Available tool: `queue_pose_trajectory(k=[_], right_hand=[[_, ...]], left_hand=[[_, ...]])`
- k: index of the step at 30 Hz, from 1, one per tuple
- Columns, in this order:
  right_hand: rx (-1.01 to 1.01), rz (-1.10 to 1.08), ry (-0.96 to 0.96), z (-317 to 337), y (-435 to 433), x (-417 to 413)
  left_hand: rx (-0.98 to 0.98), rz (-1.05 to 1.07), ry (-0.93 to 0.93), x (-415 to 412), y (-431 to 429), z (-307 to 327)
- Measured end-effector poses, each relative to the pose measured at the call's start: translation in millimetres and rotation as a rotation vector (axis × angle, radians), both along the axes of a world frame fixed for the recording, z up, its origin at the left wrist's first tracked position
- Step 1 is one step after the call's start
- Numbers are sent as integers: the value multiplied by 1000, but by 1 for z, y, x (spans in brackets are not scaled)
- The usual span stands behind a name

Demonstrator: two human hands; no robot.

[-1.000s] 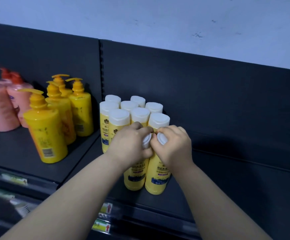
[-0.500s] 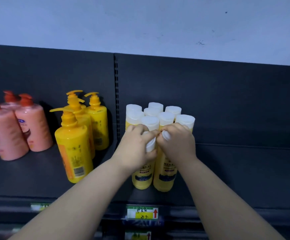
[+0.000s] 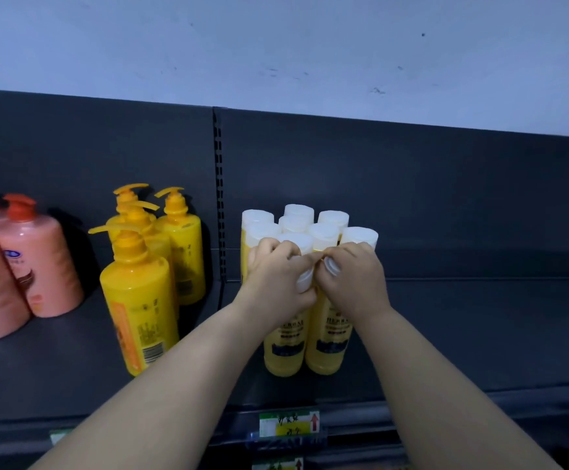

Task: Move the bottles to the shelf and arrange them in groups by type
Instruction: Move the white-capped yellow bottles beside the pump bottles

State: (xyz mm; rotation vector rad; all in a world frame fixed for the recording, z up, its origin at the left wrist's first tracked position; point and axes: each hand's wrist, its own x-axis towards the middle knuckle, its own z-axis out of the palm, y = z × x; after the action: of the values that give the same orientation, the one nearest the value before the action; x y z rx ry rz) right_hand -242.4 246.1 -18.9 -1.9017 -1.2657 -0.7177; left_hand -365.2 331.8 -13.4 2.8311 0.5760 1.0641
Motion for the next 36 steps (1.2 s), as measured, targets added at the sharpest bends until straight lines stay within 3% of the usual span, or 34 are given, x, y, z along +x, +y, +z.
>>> queue_pose_trajectory(k=[9, 15, 20, 23, 31, 36], right_hand=[[58, 56, -15, -5, 9, 19], [-41, -28, -79, -2, 11, 22], [-182, -161, -162, 3, 1, 10], [-223, -174, -116, 10, -4, -1], [-237, -48, -12, 15, -22, -51], [-360, 11, 32, 9, -32, -76]], left_hand=[[-11, -23, -67, 19, 8, -6], [4, -29, -44, 18, 11, -4], [161, 30, 154, 3, 3, 8], [216, 11, 223, -6, -1, 8], [226, 10, 151, -40, -8, 2], [242, 53, 196, -67, -9, 5]])
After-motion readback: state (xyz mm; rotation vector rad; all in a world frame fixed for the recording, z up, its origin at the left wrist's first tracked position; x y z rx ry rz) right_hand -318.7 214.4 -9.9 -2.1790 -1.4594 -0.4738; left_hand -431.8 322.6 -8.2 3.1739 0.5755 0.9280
